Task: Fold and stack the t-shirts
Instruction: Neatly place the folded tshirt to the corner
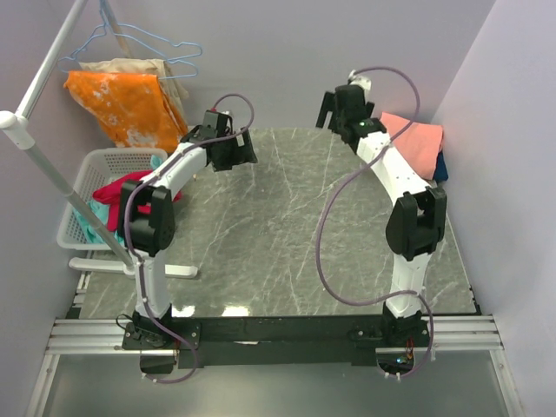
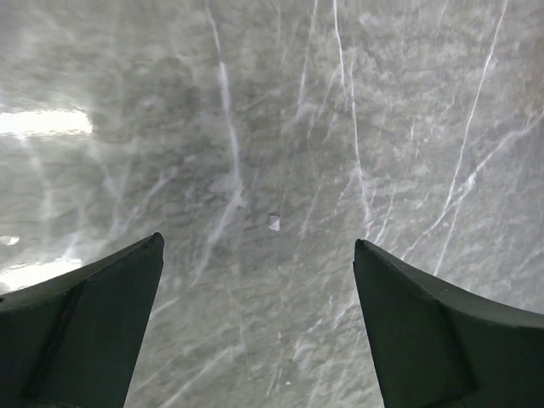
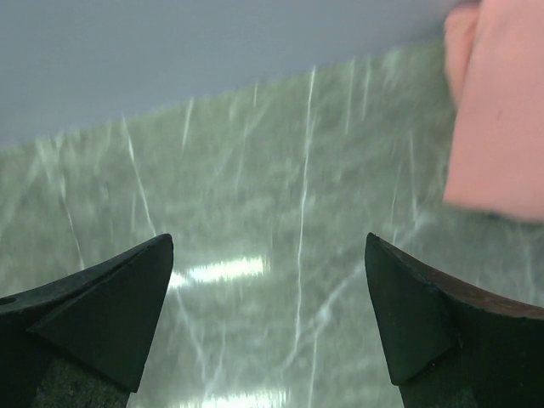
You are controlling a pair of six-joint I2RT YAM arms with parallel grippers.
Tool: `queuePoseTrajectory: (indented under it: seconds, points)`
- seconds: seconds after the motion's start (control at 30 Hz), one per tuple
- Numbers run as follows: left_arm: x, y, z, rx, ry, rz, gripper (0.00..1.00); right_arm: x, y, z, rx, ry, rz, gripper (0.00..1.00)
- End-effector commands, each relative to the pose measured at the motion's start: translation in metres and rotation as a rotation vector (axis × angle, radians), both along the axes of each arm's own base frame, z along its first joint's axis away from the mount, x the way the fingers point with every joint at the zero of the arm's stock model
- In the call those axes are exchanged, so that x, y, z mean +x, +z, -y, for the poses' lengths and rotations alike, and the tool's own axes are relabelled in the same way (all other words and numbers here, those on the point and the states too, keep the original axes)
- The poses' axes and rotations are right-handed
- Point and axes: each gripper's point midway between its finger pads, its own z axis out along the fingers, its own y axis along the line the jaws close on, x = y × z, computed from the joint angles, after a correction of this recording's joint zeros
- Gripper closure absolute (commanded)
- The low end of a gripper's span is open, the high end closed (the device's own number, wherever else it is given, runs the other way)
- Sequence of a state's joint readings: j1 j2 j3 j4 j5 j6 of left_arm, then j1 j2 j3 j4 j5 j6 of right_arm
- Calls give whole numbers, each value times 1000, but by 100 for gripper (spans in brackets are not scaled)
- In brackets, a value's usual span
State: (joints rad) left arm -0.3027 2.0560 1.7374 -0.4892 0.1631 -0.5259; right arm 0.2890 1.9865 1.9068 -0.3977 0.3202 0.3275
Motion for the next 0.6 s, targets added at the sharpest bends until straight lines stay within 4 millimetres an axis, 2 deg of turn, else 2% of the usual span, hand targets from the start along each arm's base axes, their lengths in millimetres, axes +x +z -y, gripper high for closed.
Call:
queuePoseTrajectory:
  seconds: [0.0, 0.07, 0.17, 0.27, 0.43, 0.57]
  points:
    - [5, 57, -14, 35, 46, 203, 1, -56, -28, -33, -5, 92, -118, 0]
    - [3, 63, -25, 69, 86, 227, 0, -75, -37, -51, 15, 130, -145, 0]
    - [-6, 71, -29, 74, 78, 254, 1, -110, -51, -54, 33, 125, -165, 0]
    - [-11, 78, -39, 101, 104, 286, 0, -131, -53, -67, 68, 145, -145, 0]
    - [-21, 79, -44, 118, 112, 293, 1, -148, -60, -93, 91, 180, -170, 0]
    - [-24, 74, -41, 125, 107, 288, 1, -155, -56, -111, 99, 207, -170, 0]
